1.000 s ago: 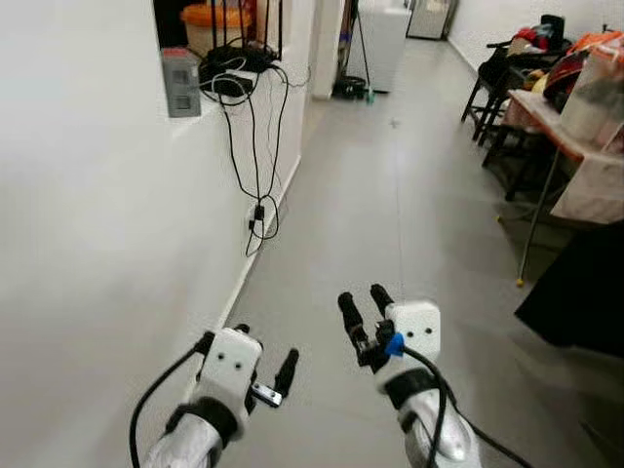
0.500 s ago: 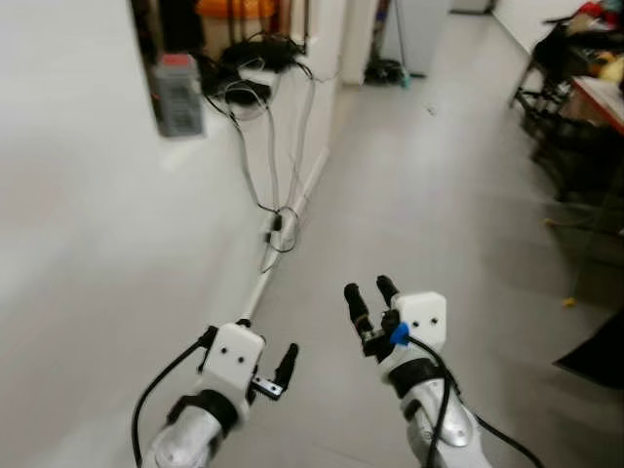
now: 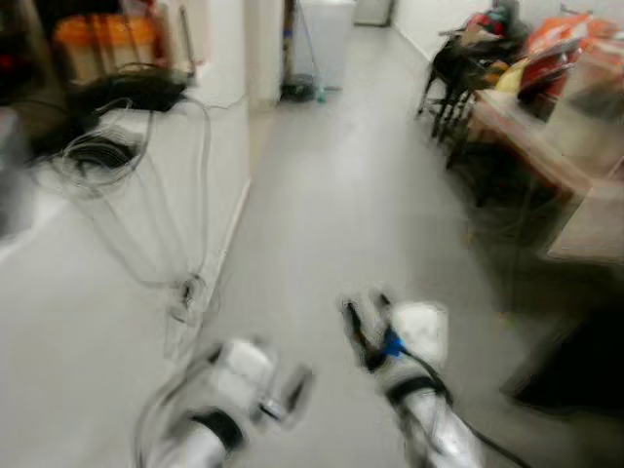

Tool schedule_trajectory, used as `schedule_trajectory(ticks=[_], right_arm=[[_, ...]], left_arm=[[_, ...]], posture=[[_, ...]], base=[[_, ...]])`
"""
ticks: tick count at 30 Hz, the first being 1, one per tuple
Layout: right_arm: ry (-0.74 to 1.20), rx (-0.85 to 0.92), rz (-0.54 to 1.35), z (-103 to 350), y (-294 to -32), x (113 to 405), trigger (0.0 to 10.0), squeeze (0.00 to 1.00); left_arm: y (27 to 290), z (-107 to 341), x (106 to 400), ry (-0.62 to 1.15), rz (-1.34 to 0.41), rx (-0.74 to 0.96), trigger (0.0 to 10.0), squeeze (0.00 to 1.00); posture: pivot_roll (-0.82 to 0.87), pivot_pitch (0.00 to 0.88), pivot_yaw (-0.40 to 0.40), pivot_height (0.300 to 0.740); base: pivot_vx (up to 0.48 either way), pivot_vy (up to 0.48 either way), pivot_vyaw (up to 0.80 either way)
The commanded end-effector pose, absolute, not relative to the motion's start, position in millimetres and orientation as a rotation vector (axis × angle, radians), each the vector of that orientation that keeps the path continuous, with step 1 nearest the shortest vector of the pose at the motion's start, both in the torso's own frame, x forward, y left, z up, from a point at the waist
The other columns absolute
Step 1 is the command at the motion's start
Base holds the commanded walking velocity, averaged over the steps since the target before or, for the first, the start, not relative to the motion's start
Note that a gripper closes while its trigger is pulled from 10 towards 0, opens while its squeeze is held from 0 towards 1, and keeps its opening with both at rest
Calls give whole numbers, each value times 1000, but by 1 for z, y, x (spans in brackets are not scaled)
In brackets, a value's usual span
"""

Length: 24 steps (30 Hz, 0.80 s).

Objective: Building children table

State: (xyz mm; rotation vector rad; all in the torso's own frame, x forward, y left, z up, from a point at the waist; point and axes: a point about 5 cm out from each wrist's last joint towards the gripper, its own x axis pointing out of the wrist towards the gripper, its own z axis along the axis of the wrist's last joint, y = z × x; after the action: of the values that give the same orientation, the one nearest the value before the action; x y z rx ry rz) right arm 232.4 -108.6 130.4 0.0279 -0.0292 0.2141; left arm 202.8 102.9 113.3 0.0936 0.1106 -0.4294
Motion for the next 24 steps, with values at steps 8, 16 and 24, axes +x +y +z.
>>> schedule_trajectory(ticks=[8,16,24], right_arm=[[-21,27,192,129,-114,232,10000,0],[-27,42,186,130,-114,234,10000,0],[-30,42,189,131,-114,235,10000,0]], left_arm=[[97,113,202,108,-452,76,10000,0],[99,113,202,109,-448,75,10000,0],[99,112,203,112,-446,75,10000,0]], posture=[[82,18,-87,740],[85,16,-86,740],[86,15,-86,740]], base=[[480,0,-400],[480,0,-800],[480,0,-200]])
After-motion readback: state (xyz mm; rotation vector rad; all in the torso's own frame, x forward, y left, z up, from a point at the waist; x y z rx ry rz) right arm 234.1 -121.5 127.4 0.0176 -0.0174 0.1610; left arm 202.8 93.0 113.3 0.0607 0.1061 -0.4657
